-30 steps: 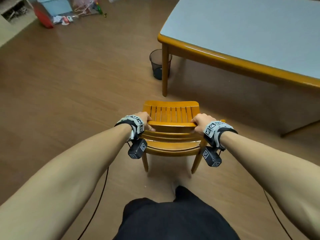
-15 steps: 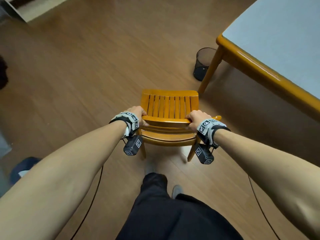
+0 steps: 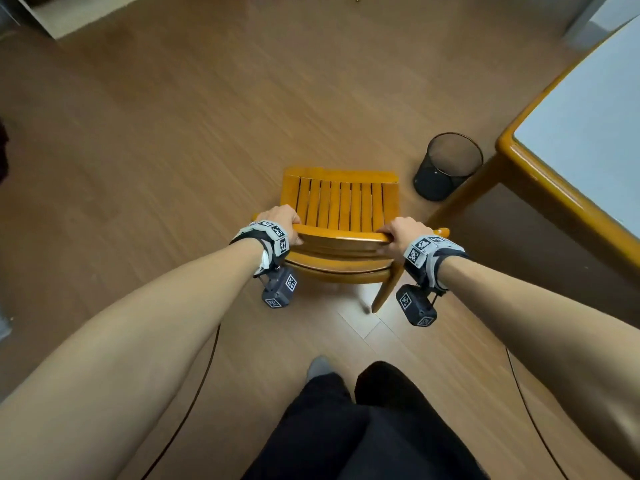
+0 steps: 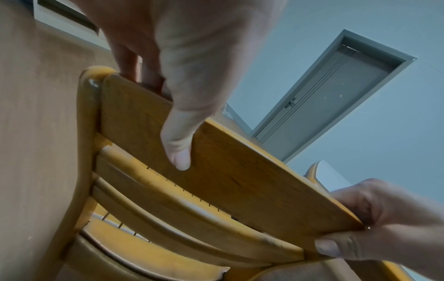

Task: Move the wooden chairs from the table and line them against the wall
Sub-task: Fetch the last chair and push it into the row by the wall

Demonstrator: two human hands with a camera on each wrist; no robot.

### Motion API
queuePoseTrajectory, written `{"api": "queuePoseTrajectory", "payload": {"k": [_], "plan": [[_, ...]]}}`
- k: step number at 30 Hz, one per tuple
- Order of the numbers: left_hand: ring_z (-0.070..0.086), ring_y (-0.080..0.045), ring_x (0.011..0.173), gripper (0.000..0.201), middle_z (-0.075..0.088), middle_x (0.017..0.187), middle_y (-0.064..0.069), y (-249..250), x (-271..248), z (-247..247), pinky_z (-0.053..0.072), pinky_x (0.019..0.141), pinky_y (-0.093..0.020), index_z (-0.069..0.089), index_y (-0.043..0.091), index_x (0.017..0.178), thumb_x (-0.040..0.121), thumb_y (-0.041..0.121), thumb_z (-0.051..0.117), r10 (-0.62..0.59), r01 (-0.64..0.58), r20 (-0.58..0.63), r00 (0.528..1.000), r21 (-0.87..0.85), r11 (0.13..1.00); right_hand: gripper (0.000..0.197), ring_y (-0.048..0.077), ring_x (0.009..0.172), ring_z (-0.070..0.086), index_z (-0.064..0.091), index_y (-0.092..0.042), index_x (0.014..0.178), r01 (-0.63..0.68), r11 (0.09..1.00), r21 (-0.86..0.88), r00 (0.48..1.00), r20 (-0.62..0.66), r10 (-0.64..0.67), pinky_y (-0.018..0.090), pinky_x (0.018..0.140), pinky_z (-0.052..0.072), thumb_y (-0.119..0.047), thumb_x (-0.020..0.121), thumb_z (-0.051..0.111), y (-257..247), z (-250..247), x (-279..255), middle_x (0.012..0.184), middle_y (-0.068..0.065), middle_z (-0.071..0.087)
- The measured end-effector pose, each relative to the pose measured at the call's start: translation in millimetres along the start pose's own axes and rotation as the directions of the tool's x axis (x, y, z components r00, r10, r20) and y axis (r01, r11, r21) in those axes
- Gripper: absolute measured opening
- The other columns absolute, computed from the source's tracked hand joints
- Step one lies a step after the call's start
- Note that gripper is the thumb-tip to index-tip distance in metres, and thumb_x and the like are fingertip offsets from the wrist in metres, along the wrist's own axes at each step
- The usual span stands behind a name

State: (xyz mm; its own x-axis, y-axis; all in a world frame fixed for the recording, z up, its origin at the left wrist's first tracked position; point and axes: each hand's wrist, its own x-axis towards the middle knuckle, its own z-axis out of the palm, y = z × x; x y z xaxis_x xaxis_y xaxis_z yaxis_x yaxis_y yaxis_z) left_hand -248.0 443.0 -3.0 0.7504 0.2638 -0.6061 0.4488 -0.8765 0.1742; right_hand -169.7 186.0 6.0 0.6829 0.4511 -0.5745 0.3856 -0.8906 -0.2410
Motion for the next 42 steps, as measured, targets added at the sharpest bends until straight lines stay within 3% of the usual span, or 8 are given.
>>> {"api": "queuePoseTrajectory", "payload": {"k": [8, 11, 17, 22, 26, 33, 42], "plan": [[0.067, -0.029, 0.106, 0.045, 0.070, 0.118, -0.005, 19.1, 108.3, -94.0, 0.053, 0.087, -0.037, 0.069, 0.022, 0.125, 0.084, 0.032, 0.081, 0.010, -0.010, -0.012, 1.000, 0.053, 0.999, 0.040, 0.023, 0.099, 0.065, 0.066, -0.033, 0.128, -0.077, 0.997, 0.017, 0.997, -0.004, 0.077, 0.037, 0.082, 0.054, -0.033, 0.089, 0.073, 1.4, -89.3, 100.1, 0.109, -0.002, 0.067], [0.066, -0.030, 0.108, 0.046, 0.069, 0.120, -0.006, 33.6, 147.1, -115.9, 0.052, 0.086, -0.037, 0.067, 0.022, 0.127, 0.084, 0.031, 0.081, 0.017, -0.020, 0.037, 0.999, 0.094, 0.995, 0.034, 0.023, 0.095, 0.065, 0.069, -0.029, 0.123, -0.087, 0.996, 0.033, 0.996, 0.027, 0.087, 0.037, 0.084, 0.055, -0.028, 0.090, 0.073, 10.3, -114.0, 136.8, 0.105, -0.001, 0.068], [0.066, -0.026, 0.098, 0.033, 0.070, 0.108, -0.003, 64.0, 227.7, -158.2, 0.050, 0.077, -0.034, 0.072, 0.022, 0.117, 0.086, 0.031, 0.079, 0.025, -0.044, 0.117, 0.993, 0.162, 0.986, 0.042, 0.021, 0.093, 0.064, 0.064, -0.032, 0.131, -0.099, 0.995, 0.022, 0.991, 0.088, 0.097, 0.036, 0.084, 0.056, -0.027, 0.090, 0.073, 38.0, -161.4, 214.2, 0.103, -0.003, 0.064], [0.066, -0.029, 0.105, 0.043, 0.069, 0.114, -0.003, 92.9, 296.1, -211.4, 0.054, 0.089, -0.040, 0.069, 0.025, 0.125, 0.084, 0.030, 0.081, 0.054, -0.073, 0.102, 0.993, 0.186, 0.980, 0.046, 0.025, 0.100, 0.066, 0.064, -0.028, 0.133, -0.130, 0.990, 0.046, 0.989, 0.082, 0.126, 0.041, 0.088, 0.056, -0.031, 0.088, 0.076, 59.6, -216.2, 276.1, 0.113, 0.001, 0.067], [0.065, -0.031, 0.107, 0.047, 0.068, 0.117, -0.006, 113.5, 360.2, -259.9, 0.053, 0.089, -0.040, 0.067, 0.021, 0.127, 0.083, 0.027, 0.082, 0.074, -0.092, 0.096, 0.993, 0.191, 0.977, 0.042, 0.022, 0.089, 0.058, 0.065, -0.027, 0.129, -0.167, 0.983, 0.078, 0.985, 0.063, 0.163, 0.035, 0.079, 0.051, -0.031, 0.089, 0.075, 72.8, -262.2, 330.5, 0.101, -0.001, 0.061], [0.065, -0.032, 0.108, 0.050, 0.068, 0.121, -0.005, 155.8, 483.3, -354.4, 0.053, 0.093, -0.043, 0.067, 0.025, 0.128, 0.081, 0.029, 0.084, 0.168, -0.190, 0.102, 0.980, 0.266, 0.945, 0.045, 0.030, 0.106, 0.065, 0.066, -0.034, 0.128, -0.269, 0.955, 0.124, 0.963, 0.034, 0.267, 0.041, 0.088, 0.053, -0.039, 0.085, 0.077, 90.9, -347.8, 422.4, 0.116, 0.003, 0.067], [0.066, -0.028, 0.107, 0.035, 0.071, 0.115, -0.002, 230.4, 633.1, -455.9, 0.054, 0.083, -0.037, 0.073, 0.030, 0.117, 0.084, 0.020, 0.081, 0.275, -0.286, 0.083, 0.958, 0.332, 0.899, 0.041, 0.023, 0.100, 0.065, 0.065, -0.031, 0.132, -0.344, 0.905, 0.250, 0.937, 0.039, 0.346, 0.040, 0.089, 0.056, -0.034, 0.091, 0.073, 130.4, -436.0, 530.9, 0.110, -0.001, 0.069]]}}
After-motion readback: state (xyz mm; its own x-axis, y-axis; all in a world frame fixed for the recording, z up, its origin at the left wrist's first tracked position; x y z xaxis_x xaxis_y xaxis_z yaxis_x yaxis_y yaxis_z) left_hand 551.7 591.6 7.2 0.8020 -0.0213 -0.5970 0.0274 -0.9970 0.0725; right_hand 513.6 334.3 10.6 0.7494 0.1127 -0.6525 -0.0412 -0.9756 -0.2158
